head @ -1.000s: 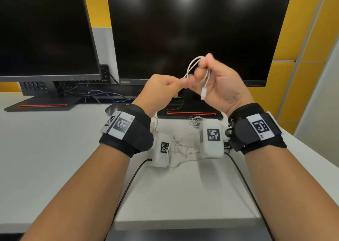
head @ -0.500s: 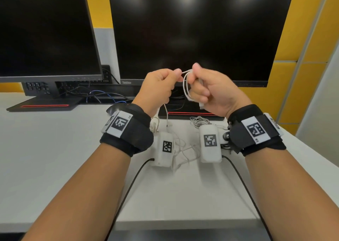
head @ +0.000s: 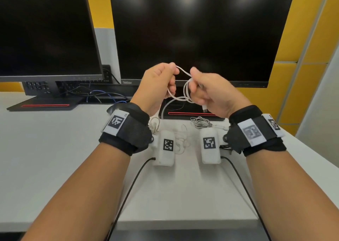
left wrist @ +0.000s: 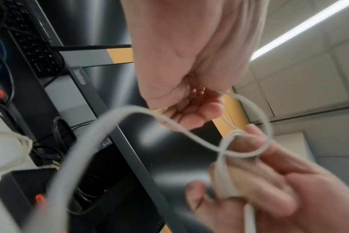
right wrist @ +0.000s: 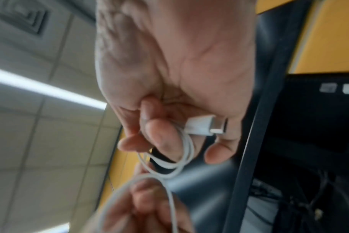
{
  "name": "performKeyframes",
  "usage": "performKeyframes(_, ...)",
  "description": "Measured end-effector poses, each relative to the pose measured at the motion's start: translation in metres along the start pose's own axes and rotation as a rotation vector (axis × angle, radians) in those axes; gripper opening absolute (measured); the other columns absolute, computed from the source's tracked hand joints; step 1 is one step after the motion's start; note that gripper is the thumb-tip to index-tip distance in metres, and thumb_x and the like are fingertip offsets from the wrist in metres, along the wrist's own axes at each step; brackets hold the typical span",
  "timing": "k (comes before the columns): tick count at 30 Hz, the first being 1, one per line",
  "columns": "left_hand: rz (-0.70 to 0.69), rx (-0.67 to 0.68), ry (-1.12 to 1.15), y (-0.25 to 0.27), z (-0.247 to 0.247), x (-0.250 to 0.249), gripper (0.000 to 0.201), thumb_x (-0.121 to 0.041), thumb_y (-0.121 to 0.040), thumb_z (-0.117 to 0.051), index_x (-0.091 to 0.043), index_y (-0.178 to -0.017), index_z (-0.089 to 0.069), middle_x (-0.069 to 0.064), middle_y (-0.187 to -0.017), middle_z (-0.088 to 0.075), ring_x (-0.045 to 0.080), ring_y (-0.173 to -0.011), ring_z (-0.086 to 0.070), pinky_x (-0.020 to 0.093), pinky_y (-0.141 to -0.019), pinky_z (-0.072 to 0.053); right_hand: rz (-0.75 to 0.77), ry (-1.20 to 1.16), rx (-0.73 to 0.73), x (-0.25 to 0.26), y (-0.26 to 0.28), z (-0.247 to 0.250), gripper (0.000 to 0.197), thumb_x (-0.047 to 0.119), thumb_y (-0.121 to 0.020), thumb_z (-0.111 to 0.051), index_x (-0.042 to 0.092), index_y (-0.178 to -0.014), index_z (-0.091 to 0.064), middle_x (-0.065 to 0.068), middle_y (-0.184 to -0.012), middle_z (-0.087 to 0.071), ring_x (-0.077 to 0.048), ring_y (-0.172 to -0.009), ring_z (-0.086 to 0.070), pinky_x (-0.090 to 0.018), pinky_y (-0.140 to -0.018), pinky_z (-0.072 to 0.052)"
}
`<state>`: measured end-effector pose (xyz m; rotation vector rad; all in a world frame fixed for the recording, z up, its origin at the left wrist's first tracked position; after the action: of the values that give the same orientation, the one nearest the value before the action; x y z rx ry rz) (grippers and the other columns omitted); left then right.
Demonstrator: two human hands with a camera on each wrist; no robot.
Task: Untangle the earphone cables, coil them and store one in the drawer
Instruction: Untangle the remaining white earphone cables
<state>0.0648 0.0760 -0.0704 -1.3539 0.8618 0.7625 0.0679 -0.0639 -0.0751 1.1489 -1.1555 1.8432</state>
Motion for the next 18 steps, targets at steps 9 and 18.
performKeyframes(9, 0.023, 0.404, -0.310, 0.015, -0.030, 0.004, 0.025, -0.024, -0.103, -0.045, -0.014, -0.094, -0.066, -0.006, -0.056, -0.047, 0.007, -0.054, -0.050, 0.021, -0.064, -0.050, 0.186, -0.058, -0.267, 0.005, -0.002, 0.019, 0.027, 0.030, -0.102, -0.042, 0.023, -0.108, -0.068, 0.011, -0.128, -0.062, -0.002, -0.122, -0.054, -0.029, -0.100, -0.039)
performKeyframes(18, -0.056, -0.093, -0.181, -0.004, 0.006, 0.002, 0.026, -0.023, -0.102, -0.042, -0.018, -0.085, -0.061, -0.006, -0.056, -0.048, 0.007, -0.055, -0.050, 0.026, -0.067, -0.049, 0.023, -0.123, -0.031, 0.006, 0.004, 0.002, 0.046, 0.035, -0.106, -0.034, 0.016, -0.067, -0.049, 0.003, -0.048, -0.040, -0.012, -0.052, -0.048, -0.026, -0.069, -0.045)
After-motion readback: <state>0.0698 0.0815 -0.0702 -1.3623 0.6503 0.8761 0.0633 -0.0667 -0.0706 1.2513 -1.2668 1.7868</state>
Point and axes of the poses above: each hand's wrist, its own y-axis away from the middle knuckle, its own z-axis out of the back of the hand, x = y × z, the point moved 5 cm from there along -y, towards the middle knuckle
